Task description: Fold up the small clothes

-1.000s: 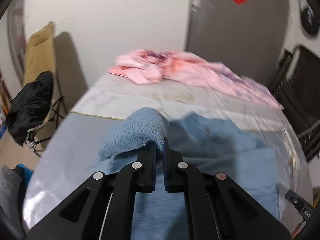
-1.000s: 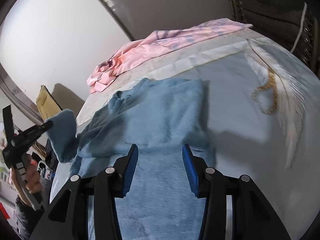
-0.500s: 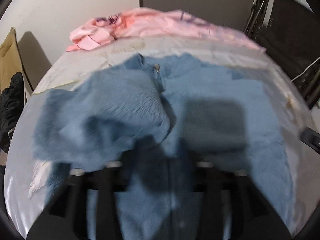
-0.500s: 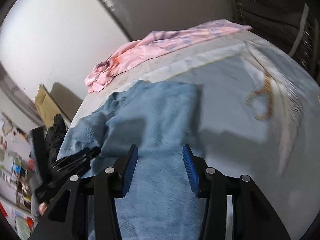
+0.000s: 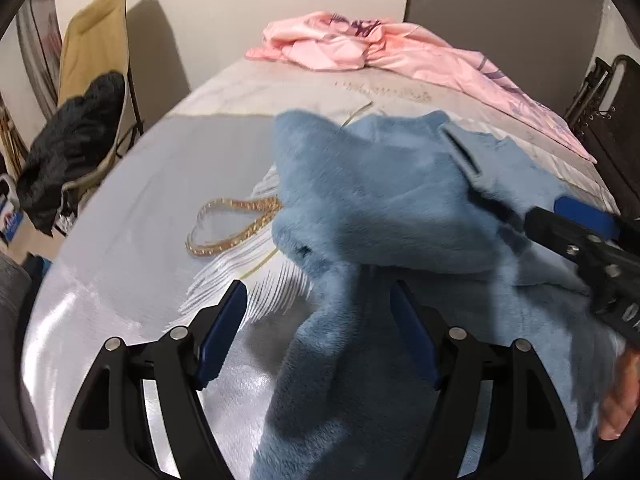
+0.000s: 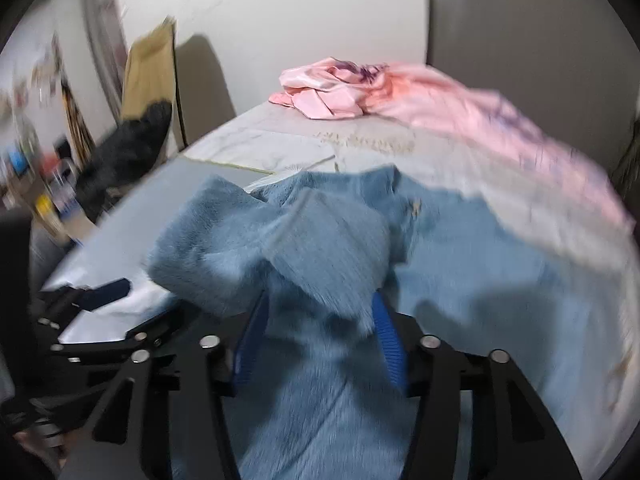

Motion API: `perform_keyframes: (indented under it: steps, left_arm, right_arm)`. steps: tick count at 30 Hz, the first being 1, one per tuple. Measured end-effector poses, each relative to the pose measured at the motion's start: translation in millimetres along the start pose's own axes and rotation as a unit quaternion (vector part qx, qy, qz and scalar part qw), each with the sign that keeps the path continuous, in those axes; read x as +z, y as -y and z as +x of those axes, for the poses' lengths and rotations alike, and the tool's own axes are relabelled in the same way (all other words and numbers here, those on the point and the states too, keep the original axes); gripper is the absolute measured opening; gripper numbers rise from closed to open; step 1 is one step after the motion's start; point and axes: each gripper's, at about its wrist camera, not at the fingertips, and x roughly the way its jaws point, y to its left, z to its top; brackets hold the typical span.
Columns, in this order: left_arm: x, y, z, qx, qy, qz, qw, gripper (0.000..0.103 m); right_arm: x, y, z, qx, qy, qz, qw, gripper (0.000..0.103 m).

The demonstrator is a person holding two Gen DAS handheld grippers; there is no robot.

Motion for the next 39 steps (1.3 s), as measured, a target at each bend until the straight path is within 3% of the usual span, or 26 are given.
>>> perform_keyframes:
  steps: [4, 5, 6, 7, 8, 14, 18, 21, 24, 25, 27, 29, 32, 35, 39]
  left_arm:
    - [-1, -3, 14, 0.003, -0.016, -0.009, 0.9998, 0.072]
    - [0, -5, 17, 0.005, -0.02, -0.013, 0.9997, 0.072]
    - [1, -6, 20, 0.01, -0.023, -0.016, 0.9995, 0.072]
    - [3, -7, 22, 0.014, -0.024, -0.019, 0.9994, 0.072]
    - [6, -9, 24, 0.016, -0.026, -0.025, 0.9992, 0.072]
    - [32, -3, 28, 0.041, -0.004, -0.017, 0.999, 0.072]
    - [40, 0, 35, 0.057, -0.001, -0.011, 0.9983, 0.074]
    - [35, 5, 46, 0.066, -0.016, 0.001, 0.9977, 0.075]
    - [30, 10, 45, 0.074, -0.016, 0.021, 0.9969, 0.076]
    - [28, 11, 42, 0.074, -0.017, 0.029, 0.9967, 0.076]
    - [23, 12, 34, 0.081, -0.015, 0.052, 0.9953, 0.076]
    - [14, 10, 23, 0.078, -0.012, 0.073, 0.9942, 0.076]
    - [9, 6, 1, 0.074, 0.012, 0.084, 0.9937, 0.076]
    - [28, 14, -11, 0.058, 0.041, 0.071, 0.995, 0.076]
    - [77, 64, 7, -0.03, 0.024, 0.065, 0.9972, 0.08]
  right_arm:
    - [11, -20, 23, -0.046, -0.008, -0.045, 0.998, 0.059]
    - [13, -19, 30, -0.062, -0.012, -0.048, 0.997, 0.052]
    - [14, -16, 33, -0.071, -0.013, -0.046, 0.996, 0.023]
    - [15, -11, 34, -0.074, -0.014, -0.039, 0.996, 0.011]
    - [16, 0, 31, -0.066, -0.013, -0.018, 0.998, 0.01]
    - [17, 80, -44, -0.021, 0.074, 0.119, 0.99, 0.009]
    - [-10, 136, -82, -0.048, 0.113, 0.176, 0.977, 0.01]
    - [-48, 175, -62, -0.037, 0.067, 0.224, 0.972, 0.01]
    - [-94, 201, -17, -0.049, -0.017, 0.269, 0.962, 0.013]
    - [-106, 207, -10, -0.039, -0.03, 0.287, 0.957, 0.011]
    - [-117, 211, -23, -0.017, -0.004, 0.308, 0.951, 0.018]
    - [-119, 215, -39, -0.024, 0.01, 0.32, 0.947, 0.023]
    - [-111, 220, -67, -0.074, 0.046, 0.308, 0.947, 0.026]
    - [-81, 215, -67, -0.056, 0.057, 0.281, 0.956, 0.026]
    - [-34, 189, -15, -0.062, 0.024, 0.23, 0.971, 0.028]
